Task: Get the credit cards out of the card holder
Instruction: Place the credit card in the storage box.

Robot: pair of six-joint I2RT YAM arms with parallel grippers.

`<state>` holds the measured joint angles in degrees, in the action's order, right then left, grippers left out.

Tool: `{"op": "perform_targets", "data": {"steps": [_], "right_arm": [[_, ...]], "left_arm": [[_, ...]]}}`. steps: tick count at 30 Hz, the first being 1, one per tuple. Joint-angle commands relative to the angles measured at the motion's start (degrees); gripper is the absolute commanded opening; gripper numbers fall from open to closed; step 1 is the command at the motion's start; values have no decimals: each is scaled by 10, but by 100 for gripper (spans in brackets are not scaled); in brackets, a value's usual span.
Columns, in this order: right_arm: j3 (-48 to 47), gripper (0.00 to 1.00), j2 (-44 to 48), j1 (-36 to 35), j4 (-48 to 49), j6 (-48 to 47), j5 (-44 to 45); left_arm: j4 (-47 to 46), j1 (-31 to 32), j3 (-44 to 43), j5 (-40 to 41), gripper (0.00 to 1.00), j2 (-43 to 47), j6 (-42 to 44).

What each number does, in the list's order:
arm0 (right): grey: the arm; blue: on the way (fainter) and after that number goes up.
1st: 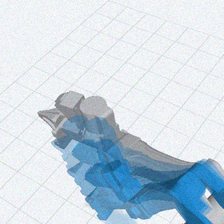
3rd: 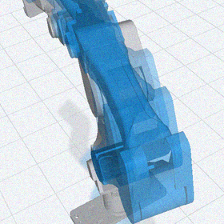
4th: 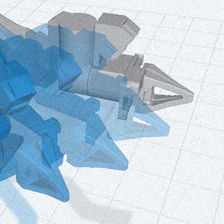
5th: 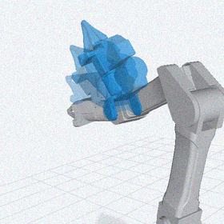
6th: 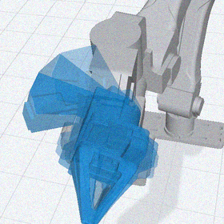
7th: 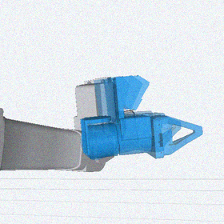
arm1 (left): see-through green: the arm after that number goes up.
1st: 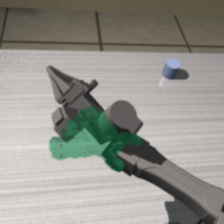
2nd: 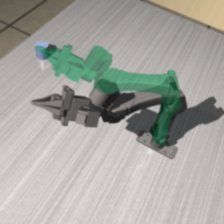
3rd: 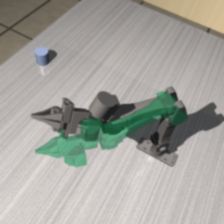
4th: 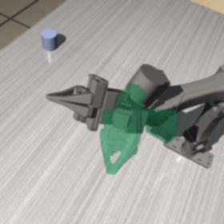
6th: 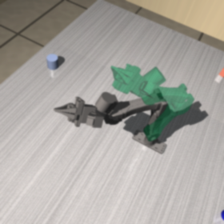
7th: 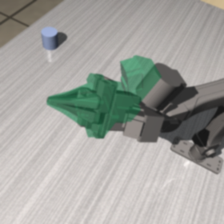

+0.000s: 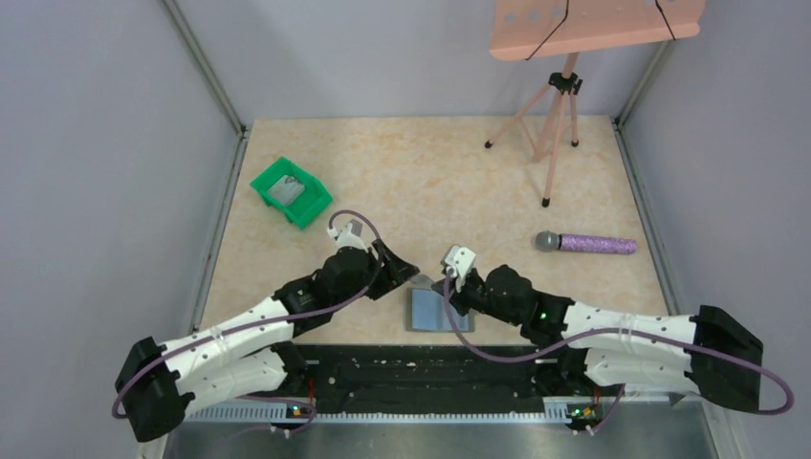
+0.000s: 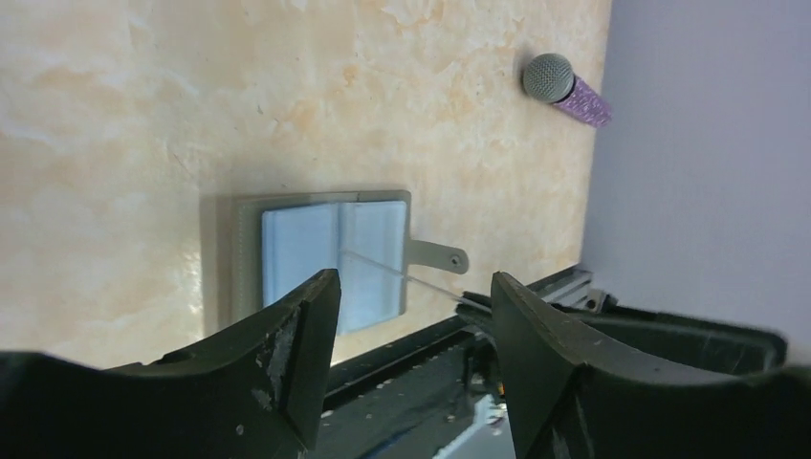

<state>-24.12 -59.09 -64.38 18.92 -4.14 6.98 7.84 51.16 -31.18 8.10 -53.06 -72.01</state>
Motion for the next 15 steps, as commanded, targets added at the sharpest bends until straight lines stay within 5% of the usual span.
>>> {"op": "perform_targets", "data": {"steps": [1,6,11,15], "right_arm": [[-3,0,54,48,-49,162,-82],[-2,0,97,100,-95,199,-200],[-4,0,114,128,-109,238,-317],[-6,0,113,128,-84,257,-395]], "left_arm": [[9,3,-16,-9,63,31,158],[-23,3,-41,-119,61,48,317],[132,3,-161,-201,59,-1,430],[156,3,-202,-265,59,-14,459]]}}
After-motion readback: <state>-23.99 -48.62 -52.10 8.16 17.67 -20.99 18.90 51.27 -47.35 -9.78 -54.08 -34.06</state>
